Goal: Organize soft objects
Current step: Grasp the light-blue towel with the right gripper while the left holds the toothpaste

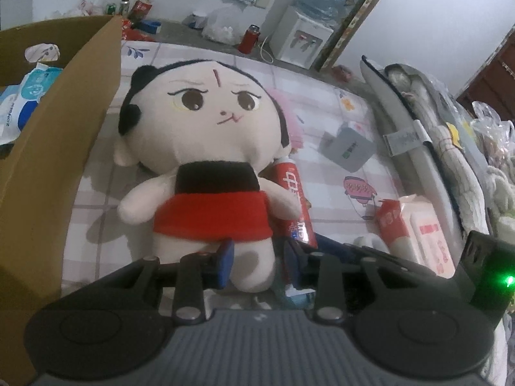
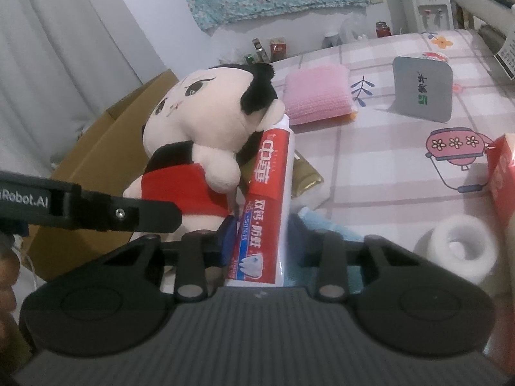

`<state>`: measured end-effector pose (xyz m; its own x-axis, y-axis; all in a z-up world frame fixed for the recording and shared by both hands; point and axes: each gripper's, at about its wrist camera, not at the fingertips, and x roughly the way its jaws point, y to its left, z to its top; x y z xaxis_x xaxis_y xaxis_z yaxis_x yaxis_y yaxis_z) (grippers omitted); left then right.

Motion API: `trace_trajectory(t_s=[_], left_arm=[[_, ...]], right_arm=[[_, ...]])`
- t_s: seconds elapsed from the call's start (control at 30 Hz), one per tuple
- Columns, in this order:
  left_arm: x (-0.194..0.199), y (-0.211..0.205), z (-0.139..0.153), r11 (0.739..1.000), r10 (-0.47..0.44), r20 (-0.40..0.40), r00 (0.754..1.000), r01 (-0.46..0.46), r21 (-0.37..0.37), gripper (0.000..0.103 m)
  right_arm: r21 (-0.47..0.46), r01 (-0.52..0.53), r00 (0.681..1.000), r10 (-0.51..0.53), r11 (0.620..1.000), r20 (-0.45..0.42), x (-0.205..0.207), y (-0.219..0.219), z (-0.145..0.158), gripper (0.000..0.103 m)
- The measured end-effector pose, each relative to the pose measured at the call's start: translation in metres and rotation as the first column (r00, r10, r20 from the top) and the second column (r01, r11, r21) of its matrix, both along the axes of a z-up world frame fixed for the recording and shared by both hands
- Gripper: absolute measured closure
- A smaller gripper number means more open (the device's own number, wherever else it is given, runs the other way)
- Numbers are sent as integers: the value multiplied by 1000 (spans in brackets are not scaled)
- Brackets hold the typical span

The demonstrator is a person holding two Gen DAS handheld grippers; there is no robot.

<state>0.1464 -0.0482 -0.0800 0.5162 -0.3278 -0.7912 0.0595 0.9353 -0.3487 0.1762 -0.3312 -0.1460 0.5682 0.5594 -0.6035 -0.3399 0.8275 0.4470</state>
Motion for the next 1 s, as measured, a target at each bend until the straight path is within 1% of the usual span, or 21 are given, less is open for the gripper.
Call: trace_trajectory(t_s=[0.13,0.27,0.33,0.43,0.5,0.53,0.6,0.67,0.73,0.8,0.83,0.87,0.97,1.0], left_arm=[[-13,1,9,1000,-21,27,999,21,-1,61],[-32,10,13,1000,-17,23,1000,17,-24,59],[-44,16,14,999,-14,20,1000,15,-47,59],[-57,23,14,997,-17,14,1000,18,-80,55],[-64,25,10,996,-24,7,1000,24,-81,55],[-66,26,9,997,-23,3,1000,23,-78,55],[-71,29,4,996,-23,-15,1000,21,-91,55],[-74,30,1,994,-30,-29,999,27,-108,55],[-75,29,0,994,-38,-20,999,36,-104,55],[-77,28,-1,994,-39,-15,999,37,-103,54],[-77,28,-2,994,-39,-18,999,37,-107,54],[-76,28,-4,993,-39,-21,999,36,-111,54],[-73,29,-6,993,-37,-26,999,34,-112,54],[-73,29,-7,993,-38,-28,999,35,-113,54]], right_arm=[[41,22,999,-21,999,-35,-1,-7,11,71],[58,25,998,-22,998,-52,-11,-11,23,74],[56,21,998,-18,998,-66,-18,-12,25,76],[74,21,993,-13,997,-117,-30,-15,23,88],[91,27,988,-12,996,-156,-38,-17,20,88],[81,29,986,-15,996,-168,-43,-16,17,88],[75,31,985,-17,997,-172,-52,-14,14,88],[78,37,985,-23,996,-174,-56,-13,14,86],[77,50,984,-35,996,-176,-58,-12,15,85],[64,46,984,-34,997,-172,-57,-10,17,77],[52,41,986,-32,998,-166,-56,-7,18,70],[42,37,986,-30,998,-161,-55,-5,19,67],[5,19,987,-18,1000,-160,-47,3,16,66],[-18,18,986,-21,1000,-165,-45,6,13,68]])
